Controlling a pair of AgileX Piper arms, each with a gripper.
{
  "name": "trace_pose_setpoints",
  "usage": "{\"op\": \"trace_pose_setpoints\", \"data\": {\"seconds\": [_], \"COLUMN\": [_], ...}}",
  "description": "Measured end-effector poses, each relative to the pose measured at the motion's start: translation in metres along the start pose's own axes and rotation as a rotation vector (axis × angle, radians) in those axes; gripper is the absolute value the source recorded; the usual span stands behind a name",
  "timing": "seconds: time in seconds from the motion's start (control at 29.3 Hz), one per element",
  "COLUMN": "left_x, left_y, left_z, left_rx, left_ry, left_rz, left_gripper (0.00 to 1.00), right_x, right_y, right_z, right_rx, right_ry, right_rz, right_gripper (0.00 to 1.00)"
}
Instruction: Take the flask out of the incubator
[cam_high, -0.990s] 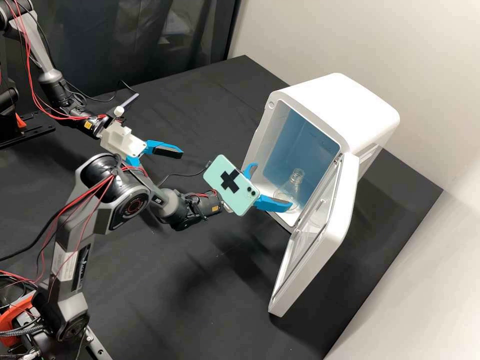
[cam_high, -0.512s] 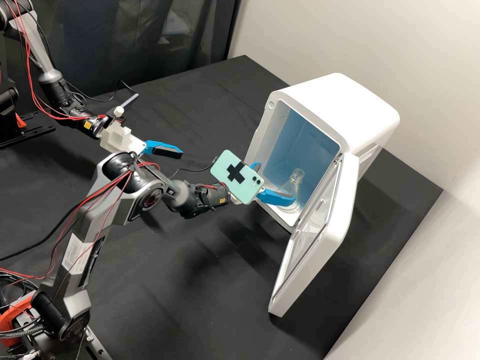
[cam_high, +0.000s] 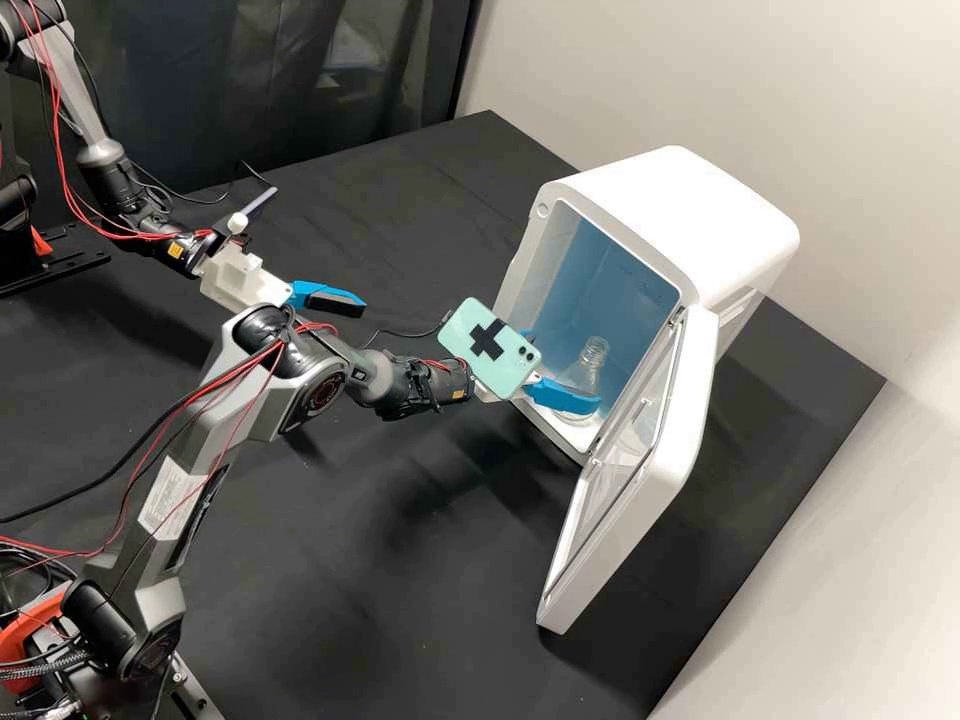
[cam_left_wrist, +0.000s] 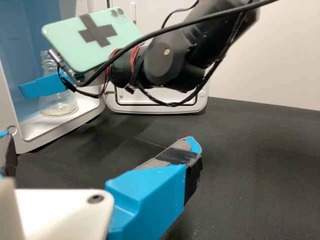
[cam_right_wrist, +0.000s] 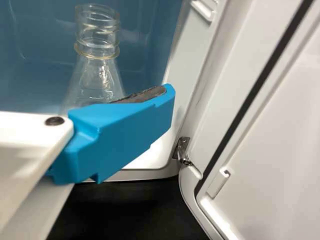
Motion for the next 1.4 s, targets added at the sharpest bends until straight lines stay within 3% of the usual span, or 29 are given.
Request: {"op": "trace_pose_setpoints", "data": {"seconds": [0.2,0.58,0.82,1.06,1.26,1.4], "left_x": [0.0,0.0,0.0,0.0,0.0,0.0], "left_y": [-0.0002,-0.0004,-0.0005,-0.0007,-0.0007,-0.0007], "left_z": [0.001,0.003,0.003,0.004,0.004,0.004], "left_rx": [0.0,0.0,-0.003,-0.005,-0.005,-0.005], "left_ry": [-0.002,-0.008,-0.006,-0.006,-0.006,-0.006], "left_rz": [-0.001,-0.001,0.0,0.0,0.0,0.0], "left_gripper": [1.0,1.0,1.0,1.0,1.0,1.0], "right_x": [0.012,0.031,0.046,0.055,0.06,0.066], "right_y": [-0.003,0.001,0.005,-0.003,-0.005,-0.008], "right_z": [-0.002,-0.01,-0.017,-0.023,-0.031,-0.032], "right_rx": [-0.034,-0.035,-0.033,-0.047,-0.071,-0.078], "right_ry": [-0.01,-0.044,-0.057,-0.072,-0.06,-0.076], "right_rz": [0.003,0.024,0.061,0.033,0.037,0.041], "right_gripper": [1.0,1.0,1.0,1.0,1.0,1.0]}}
